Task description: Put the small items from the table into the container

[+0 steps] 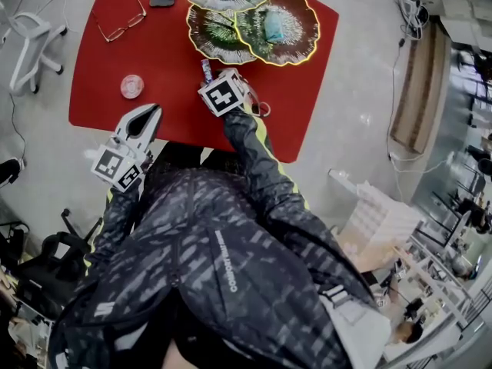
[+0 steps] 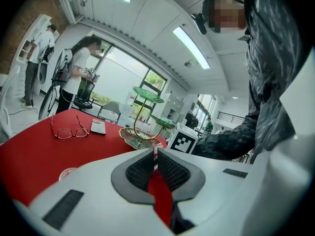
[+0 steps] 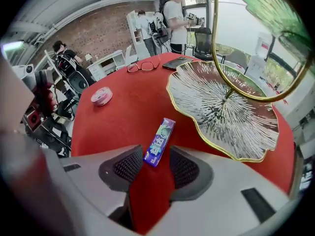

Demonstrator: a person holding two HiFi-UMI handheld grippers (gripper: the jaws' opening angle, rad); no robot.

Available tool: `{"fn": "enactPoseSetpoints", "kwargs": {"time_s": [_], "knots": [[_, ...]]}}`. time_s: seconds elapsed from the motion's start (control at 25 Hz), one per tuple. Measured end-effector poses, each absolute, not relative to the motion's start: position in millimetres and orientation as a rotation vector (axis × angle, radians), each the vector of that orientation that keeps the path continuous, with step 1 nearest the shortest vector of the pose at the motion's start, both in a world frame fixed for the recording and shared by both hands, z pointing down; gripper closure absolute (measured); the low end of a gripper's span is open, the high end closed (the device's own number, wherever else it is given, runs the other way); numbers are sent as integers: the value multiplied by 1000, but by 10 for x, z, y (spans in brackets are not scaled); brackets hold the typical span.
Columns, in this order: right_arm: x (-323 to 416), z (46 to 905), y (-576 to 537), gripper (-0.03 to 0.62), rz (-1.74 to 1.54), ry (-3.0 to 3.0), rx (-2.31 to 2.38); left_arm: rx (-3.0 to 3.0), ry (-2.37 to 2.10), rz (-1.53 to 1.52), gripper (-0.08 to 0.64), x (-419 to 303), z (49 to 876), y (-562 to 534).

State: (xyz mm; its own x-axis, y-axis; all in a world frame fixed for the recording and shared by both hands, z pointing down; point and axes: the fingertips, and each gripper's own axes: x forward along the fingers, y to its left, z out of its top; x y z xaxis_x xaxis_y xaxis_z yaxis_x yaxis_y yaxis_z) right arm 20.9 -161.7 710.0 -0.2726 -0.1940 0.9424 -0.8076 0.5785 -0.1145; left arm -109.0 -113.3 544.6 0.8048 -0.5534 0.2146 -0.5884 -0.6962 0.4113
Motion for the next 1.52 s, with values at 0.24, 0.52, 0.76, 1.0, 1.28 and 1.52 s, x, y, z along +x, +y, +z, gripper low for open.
{"fn": "enactPoseSetpoints", "kwargs": {"time_s": [0.24,0.52,0.76,1.0,1.28,1.52], "knots": [[215,7104,-1652,439,640,-1779,815,2516,-868,99,548,-1115,5464,-1098],[201,7126,-1620,482,674,-1787,811,2521,-865,89,548,-1095,5448,-1121],[174,7070,-1546,489,680,-1803,797,2534,-868,78,548,-1087,5404,-1131],[162,6985,-1423,491,710,-1827,794,2544,-858,62,547,-1044,5368,-1114],[126,6769,-1392,491,720,-1885,804,2569,-838,43,548,-990,5300,-1106],[119,6481,-1416,491,760,-1963,861,2602,-800,24,548,-878,5224,-1133]]}}
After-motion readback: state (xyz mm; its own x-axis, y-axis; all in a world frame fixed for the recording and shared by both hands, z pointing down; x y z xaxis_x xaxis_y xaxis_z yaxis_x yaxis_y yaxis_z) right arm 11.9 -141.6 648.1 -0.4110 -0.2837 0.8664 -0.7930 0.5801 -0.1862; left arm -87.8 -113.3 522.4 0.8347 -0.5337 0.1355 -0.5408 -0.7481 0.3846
